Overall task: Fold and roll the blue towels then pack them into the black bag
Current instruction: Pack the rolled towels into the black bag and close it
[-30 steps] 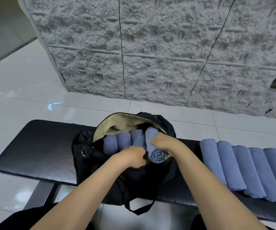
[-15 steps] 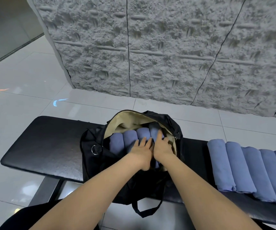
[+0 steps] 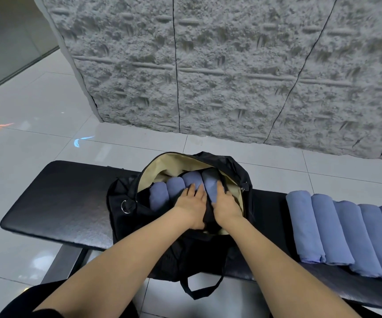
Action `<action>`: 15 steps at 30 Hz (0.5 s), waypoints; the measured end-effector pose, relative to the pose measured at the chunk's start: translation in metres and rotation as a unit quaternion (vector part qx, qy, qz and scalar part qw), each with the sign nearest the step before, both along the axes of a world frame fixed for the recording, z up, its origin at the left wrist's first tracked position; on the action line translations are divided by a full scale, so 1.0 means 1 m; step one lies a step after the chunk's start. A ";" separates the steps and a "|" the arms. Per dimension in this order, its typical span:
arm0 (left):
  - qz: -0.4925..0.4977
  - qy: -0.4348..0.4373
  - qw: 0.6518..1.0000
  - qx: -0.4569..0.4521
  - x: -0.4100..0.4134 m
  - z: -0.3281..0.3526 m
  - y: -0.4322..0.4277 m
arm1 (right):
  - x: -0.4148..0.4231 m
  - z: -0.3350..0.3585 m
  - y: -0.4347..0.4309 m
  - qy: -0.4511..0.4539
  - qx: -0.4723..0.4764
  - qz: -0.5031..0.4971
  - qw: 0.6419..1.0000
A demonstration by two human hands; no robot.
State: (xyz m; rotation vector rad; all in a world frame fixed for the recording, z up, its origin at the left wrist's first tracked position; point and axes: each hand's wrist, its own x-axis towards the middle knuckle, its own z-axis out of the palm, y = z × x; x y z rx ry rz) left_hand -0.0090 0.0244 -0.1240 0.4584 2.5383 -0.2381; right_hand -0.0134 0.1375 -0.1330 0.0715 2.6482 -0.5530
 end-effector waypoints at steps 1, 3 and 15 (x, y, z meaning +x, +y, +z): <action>0.000 -0.001 1.000 0.003 0.000 0.001 0.000 | 0.001 0.004 0.002 0.018 0.004 0.016 1.000; 0.013 0.007 0.999 0.031 0.002 0.001 0.000 | 0.005 0.016 0.012 0.125 0.039 0.030 0.991; -0.152 0.076 0.982 0.087 -0.006 -0.012 0.020 | -0.008 0.012 0.076 -0.026 0.005 -0.185 0.982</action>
